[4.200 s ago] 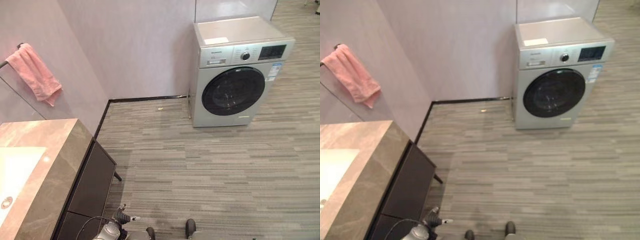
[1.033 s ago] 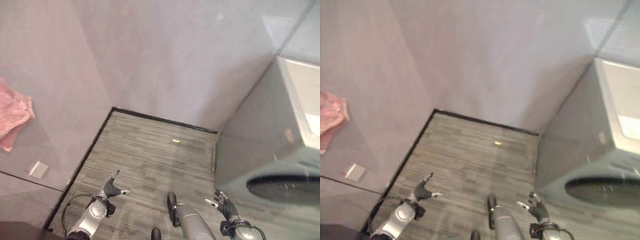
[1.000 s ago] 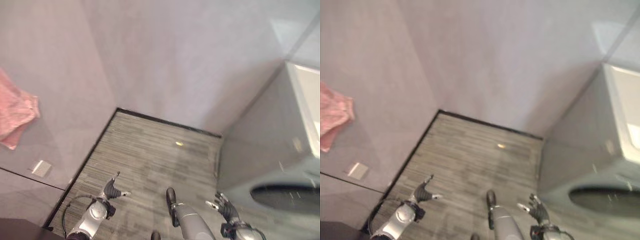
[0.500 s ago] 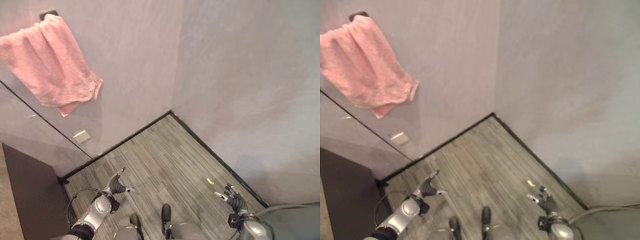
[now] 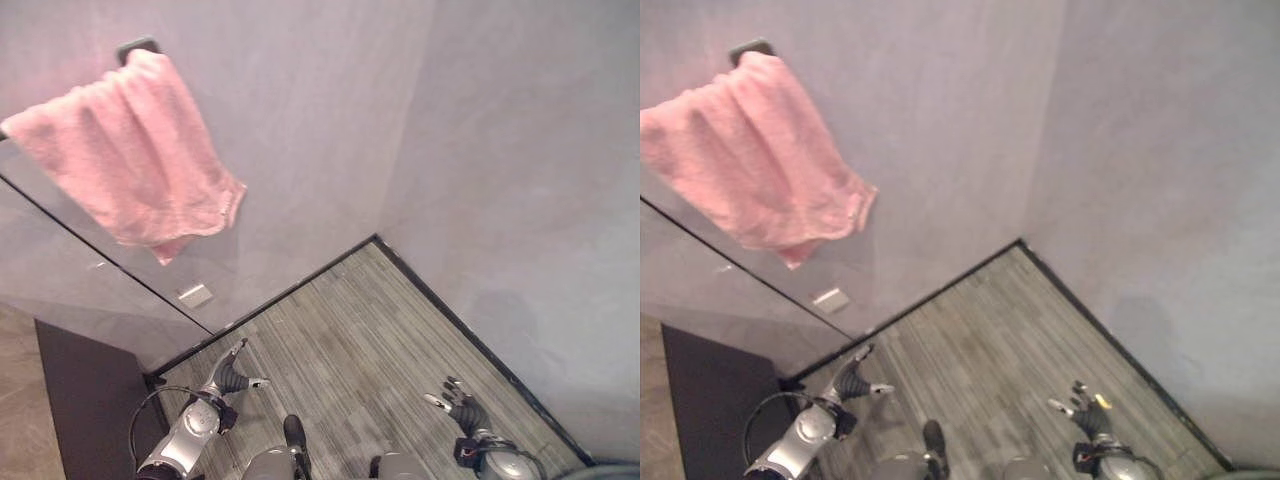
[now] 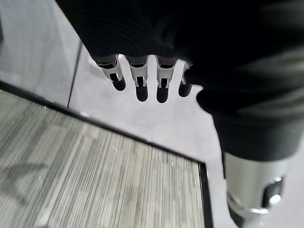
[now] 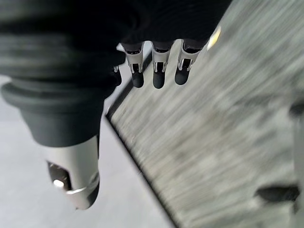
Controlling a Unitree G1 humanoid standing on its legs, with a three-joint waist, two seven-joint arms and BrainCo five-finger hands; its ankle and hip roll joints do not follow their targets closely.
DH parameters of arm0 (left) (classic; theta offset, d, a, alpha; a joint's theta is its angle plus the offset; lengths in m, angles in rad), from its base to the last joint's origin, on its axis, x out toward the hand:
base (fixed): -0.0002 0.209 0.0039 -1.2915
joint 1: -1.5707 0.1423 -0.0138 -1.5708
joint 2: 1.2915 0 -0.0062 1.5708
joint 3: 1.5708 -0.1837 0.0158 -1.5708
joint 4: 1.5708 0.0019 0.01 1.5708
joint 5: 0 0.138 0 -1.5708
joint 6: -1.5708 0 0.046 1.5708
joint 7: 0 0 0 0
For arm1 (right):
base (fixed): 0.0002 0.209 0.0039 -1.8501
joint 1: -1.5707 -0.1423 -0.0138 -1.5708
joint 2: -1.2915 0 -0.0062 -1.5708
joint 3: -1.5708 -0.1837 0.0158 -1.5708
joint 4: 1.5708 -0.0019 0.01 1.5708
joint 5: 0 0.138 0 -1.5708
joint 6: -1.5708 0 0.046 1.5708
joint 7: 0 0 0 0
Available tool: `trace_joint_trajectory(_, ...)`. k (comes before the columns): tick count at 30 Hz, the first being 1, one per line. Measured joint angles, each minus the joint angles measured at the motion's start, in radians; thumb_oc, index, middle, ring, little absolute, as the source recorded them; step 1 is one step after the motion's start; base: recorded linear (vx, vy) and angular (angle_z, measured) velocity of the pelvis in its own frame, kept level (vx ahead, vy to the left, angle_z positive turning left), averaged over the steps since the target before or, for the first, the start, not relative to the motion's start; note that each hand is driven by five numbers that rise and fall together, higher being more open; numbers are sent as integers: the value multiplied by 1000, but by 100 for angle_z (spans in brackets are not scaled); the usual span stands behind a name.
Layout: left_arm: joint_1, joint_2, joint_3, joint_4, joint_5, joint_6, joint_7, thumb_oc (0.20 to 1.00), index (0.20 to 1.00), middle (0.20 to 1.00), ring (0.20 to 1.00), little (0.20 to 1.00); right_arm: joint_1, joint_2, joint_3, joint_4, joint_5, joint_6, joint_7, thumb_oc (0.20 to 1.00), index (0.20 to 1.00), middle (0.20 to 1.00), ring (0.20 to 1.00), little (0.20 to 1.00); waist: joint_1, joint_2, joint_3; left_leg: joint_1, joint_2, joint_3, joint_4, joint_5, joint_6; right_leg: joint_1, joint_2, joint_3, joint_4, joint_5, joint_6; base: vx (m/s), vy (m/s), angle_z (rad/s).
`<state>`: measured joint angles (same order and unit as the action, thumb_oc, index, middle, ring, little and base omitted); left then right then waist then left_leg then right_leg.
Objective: Put brush and paste in cup on sink, flatten towel.
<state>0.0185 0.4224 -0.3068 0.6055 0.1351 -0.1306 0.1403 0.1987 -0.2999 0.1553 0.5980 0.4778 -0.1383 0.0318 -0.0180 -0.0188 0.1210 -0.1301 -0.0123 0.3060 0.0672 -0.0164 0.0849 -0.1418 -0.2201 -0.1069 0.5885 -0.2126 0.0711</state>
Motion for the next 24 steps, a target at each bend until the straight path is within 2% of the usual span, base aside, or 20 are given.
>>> trace_joint_trajectory(1,12,18,-1,-15,0,0,-8,1000,1000,1000,1000,1000,-5,4,15,0,21,0,5,1000,1000,1000,1000,1000,0,-5,-4,8,-18,-12,-5,-8,-1,-17,7,72,49,16,-4,306,290,61)
trace_joint_trajectory(2,14,28,-3,-10,1,-1,-14,1000,1000,1000,1000,1000,-6,2,26,3,42,-1,19,1000,1000,1000,1000,1000,-12,2,-4,43,-37,-53,-54,11,-1,-81,34,166,172,39,18,269,217,79)
trace_joint_trajectory(3,13,26,-4,-7,1,-1,-14,1000,1000,1000,1000,1000,7,4,26,-1,51,0,22,1000,1000,1000,1000,1000,-25,10,-10,51,-40,-85,-70,-4,23,-99,63,190,152,12,33,279,215,84)
trace_joint_trajectory(4,14,31,-2,-6,1,-2,-15,1000,1000,1000,1000,1000,10,12,30,2,59,0,24,1000,1000,1000,1000,1000,-22,16,-8,69,-37,-99,-82,7,14,-109,91,202,113,-3,50,273,137,56)
trace_joint_trajectory(5,17,38,-2,-6,1,-1,-15,1000,1000,1000,1000,1000,13,18,34,1,59,1,27,1000,1000,1000,1000,1000,-20,13,-9,78,-37,-106,-88,6,15,-124,108,205,74,-4,42,274,100,40)
trace_joint_trajectory(6,20,37,-13,17,1,-4,-12,1000,1000,1000,1000,1000,9,21,47,5,59,0,37,1000,1000,1000,1000,1000,-21,10,-6,94,-36,-139,-86,-30,47,-184,165,206,7,-4,26,333,110,25)
trace_joint_trajectory(7,13,39,-5,46,1,-4,-10,1000,1000,1000,1000,1000,3,21,49,7,59,-2,38,1000,1000,1000,1000,1000,-25,13,-6,94,-29,-143,-84,-28,41,-212,196,209,-18,1,27,250,41,58)
trace_joint_trajectory(8,-3,23,-13,85,2,1,-11,1000,1000,1000,1000,1000,-3,21,48,16,59,-4,35,1000,1000,1000,1000,1000,-53,24,6,112,-23,-187,-83,-31,30,-237,242,208,-110,25,31,235,25,88)
trace_joint_trajectory(10,-18,3,-28,99,2,0,-11,1000,1000,1000,1000,1000,18,21,49,55,61,-5,35,1000,1000,1000,1000,1000,-71,14,11,167,-27,-244,-92,-45,14,-239,286,220,-284,112,33,270,9,92)
trace_joint_trajectory(11,-18,2,-28,99,2,0,-11,1000,1000,1000,1000,1000,19,21,50,56,61,-5,35,1000,1000,1000,1000,1000,-71,14,11,167,-27,-244,-92,-46,13,-237,285,222,-286,114,34,248,-14,81)
trace_joint_trajectory(12,-15,3,-33,98,2,-2,-11,1000,1000,1000,1000,1000,37,25,47,75,65,-6,35,1000,1000,1000,1000,1000,-78,-15,-4,211,-43,-276,-88,-83,-5,-246,294,234,-362,201,36,185,-33,72)
trace_joint_trajectory(14,-5,4,-40,91,2,-1,-12,1000,1000,1000,1000,1000,55,25,40,79,66,-6,34,1000,1000,1000,1000,1000,-83,-37,-18,246,-61,-306,-89,-106,-19,-222,266,204,-387,234,44,127,-57,77)
trace_joint_trajectory(15,9,1,-58,73,2,-2,-11,1000,1000,1000,1000,1000,75,23,33,86,66,-6,33,1000,1000,1000,1000,1000,-80,-49,-33,276,-66,-332,-75,-141,-49,-201,241,143,-387,315,15,198,-131,59)
trace_joint_trajectory(16,22,-8,-61,68,2,-1,-12,1000,1000,1000,1000,1000,38,11,29,88,66,-6,33,1000,1000,1000,1000,1000,-74,7,-35,271,-10,-347,-48,-179,-80,-161,285,110,-440,299,-29,243,-178,45)
trace_joint_trajectory(17,20,-9,-60,68,2,-2,-12,1000,1000,1000,1000,1000,18,10,28,88,66,-6,33,1000,1000,1000,1000,1000,-72,15,-34,268,-1,-348,-27,-182,-89,-136,298,102,-478,316,-49,174,-160,20)
trace_joint_trajectory(19,23,-13,-43,78,1,-2,-11,1000,1000,1000,1000,1000,-27,5,28,87,66,-6,31,1000,1000,1000,1000,1000,-48,4,-28,259,11,-343,57,-180,-92,-69,313,101,-544,328,-80,96,-104,4)
trace_joint_trajectory(20,21,-19,-32,82,0,-1,-11,1000,1000,1000,1000,1000,-38,-4,28,79,66,-9,30,1000,1000,1000,1000,1000,-47,-13,-27,220,8,-345,157,-185,-123,-38,309,101,-569,331,-87,39,-61,10)
trace_joint_trajectory(21,15,-19,-29,82,0,-2,-11,1000,1000,1000,1000,1000,-41,-11,28,69,66,-14,29,1000,1000,1000,1000,1000,-44,-25,-25,189,3,-347,227,-193,-140,-23,304,101,-579,335,-111,24,-62,22)
trace_joint_trajectory(22,8,-22,-24,86,0,-2,-8,1000,1000,1000,1000,1000,-53,-26,27,65,66,-16,25,1000,1000,1000,1000,1000,-28,-30,-15,133,3,-348,357,-185,-185,-11,302,95,-579,322,-130,24,-22,22)
trace_joint_trajectory(24,-14,-29,-20,96,-1,-1,-4,1000,1000,1000,1000,1000,-55,-36,26,76,66,-16,12,1000,1000,1000,1000,1000,-25,-42,-3,35,15,-320,485,-176,-218,2,291,66,-599,323,-139,38,12,35)
